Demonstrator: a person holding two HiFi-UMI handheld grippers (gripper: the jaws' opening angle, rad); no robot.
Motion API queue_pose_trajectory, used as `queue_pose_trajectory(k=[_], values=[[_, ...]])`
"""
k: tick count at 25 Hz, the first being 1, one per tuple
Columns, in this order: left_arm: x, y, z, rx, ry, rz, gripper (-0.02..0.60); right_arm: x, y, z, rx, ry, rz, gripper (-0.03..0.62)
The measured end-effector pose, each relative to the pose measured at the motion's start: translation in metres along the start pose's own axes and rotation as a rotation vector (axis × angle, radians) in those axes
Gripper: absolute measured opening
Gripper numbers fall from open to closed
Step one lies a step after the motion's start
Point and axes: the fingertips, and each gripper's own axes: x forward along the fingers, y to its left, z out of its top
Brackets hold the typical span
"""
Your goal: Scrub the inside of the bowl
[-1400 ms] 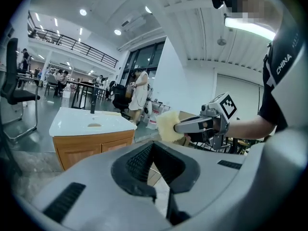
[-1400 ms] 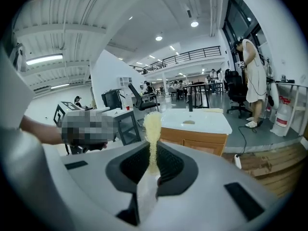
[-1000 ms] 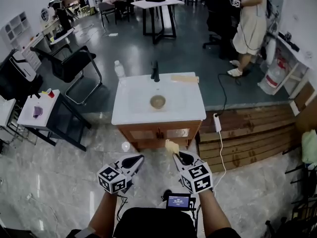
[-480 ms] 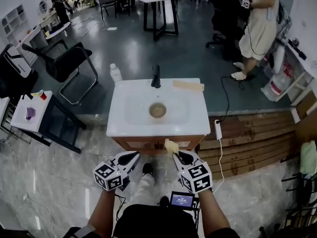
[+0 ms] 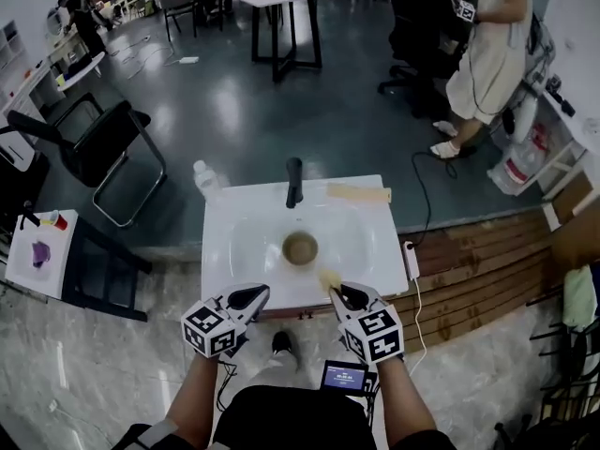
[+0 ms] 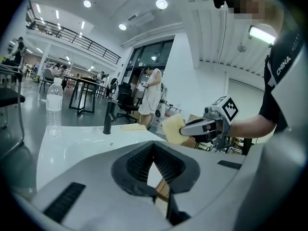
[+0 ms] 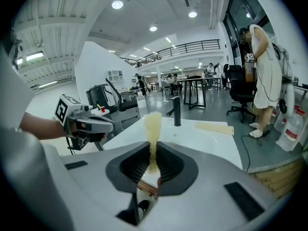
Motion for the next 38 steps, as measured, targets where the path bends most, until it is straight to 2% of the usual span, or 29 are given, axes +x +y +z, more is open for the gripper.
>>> queue_pose_trajectory(k=[6,16,21,26,35,38], values=[[0.019,0.051,0.022,0.002,0.006,-0.056,0.003,0.039,-0.014,0.031,0.015,0.002,-0.05,0.04],[0.053,0.079,0.023,-0.023,0.033,-0.127,0.003,0.064,-0.032,0.042,0.045,0.009,-0.087,0.04],[0.065,0.089,0.027,-0.029,0.043,-0.104,0.003,0.078,-0.037,0.046,0.01,0.022,-0.063,0.04],[0.077,0.102,0.017,-0.062,0.09,-0.073,0.003,0.094,-0.04,0.048,-0.025,0.048,-0.033,0.04],[0.116,0.132,-0.029,-0.153,0.267,-0.002,0.008,0.126,-0.054,0.024,-0.056,0.142,0.016,0.04],[0.131,0.144,-0.048,-0.198,0.33,0.036,0.047,0.14,-0.062,0.014,-0.064,0.185,0.038,0.04]])
